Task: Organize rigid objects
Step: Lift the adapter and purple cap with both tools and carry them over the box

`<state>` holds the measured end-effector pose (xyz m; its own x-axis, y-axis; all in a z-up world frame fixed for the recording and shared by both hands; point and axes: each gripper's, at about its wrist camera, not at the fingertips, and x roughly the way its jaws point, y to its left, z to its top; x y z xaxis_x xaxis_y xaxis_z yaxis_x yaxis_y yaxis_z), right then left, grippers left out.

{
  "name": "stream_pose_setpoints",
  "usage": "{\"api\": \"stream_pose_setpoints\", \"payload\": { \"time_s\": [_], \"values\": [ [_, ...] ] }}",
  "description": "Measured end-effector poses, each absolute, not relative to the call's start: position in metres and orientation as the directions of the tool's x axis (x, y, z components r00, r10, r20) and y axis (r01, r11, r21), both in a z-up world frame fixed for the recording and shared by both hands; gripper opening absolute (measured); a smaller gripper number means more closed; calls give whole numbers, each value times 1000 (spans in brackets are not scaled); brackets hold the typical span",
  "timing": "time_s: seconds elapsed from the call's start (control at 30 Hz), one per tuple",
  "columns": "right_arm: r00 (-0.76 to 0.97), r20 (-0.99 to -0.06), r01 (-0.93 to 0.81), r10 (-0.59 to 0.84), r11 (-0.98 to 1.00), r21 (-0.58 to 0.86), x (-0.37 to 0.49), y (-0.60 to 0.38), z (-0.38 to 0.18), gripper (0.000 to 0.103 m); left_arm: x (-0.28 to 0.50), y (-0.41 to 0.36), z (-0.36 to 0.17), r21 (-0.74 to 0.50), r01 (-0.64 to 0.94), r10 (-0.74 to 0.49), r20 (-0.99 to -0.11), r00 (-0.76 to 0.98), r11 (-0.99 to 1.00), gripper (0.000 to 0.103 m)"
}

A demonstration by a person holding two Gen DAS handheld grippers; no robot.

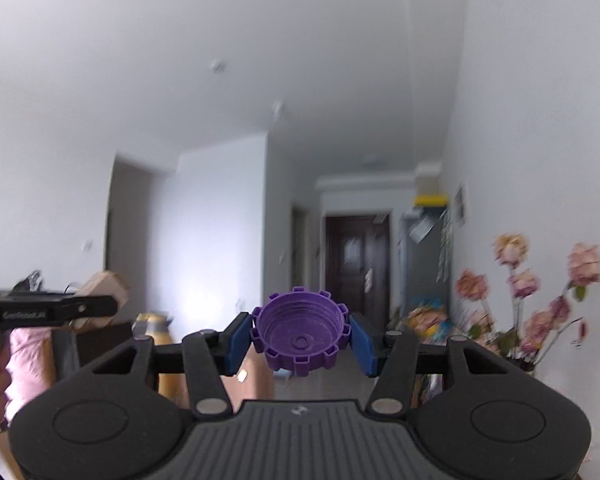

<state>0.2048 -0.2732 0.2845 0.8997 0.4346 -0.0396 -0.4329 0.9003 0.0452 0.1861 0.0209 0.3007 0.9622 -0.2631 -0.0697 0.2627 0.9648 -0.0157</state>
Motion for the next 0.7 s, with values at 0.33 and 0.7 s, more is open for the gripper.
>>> {"api": "stream_pose_setpoints", "payload": {
  "time_s": [0.33,0.7],
  "values": [
    [842,-263,-467,471,880,83,311,-277,304,52,287,2,308,93,282,-243,-300,922,955,39],
    [730,-539,-477,420,878,38,419,-265,276,52,399,-11,281,132,344,-214,-566,796,930,39]
  ]
}}
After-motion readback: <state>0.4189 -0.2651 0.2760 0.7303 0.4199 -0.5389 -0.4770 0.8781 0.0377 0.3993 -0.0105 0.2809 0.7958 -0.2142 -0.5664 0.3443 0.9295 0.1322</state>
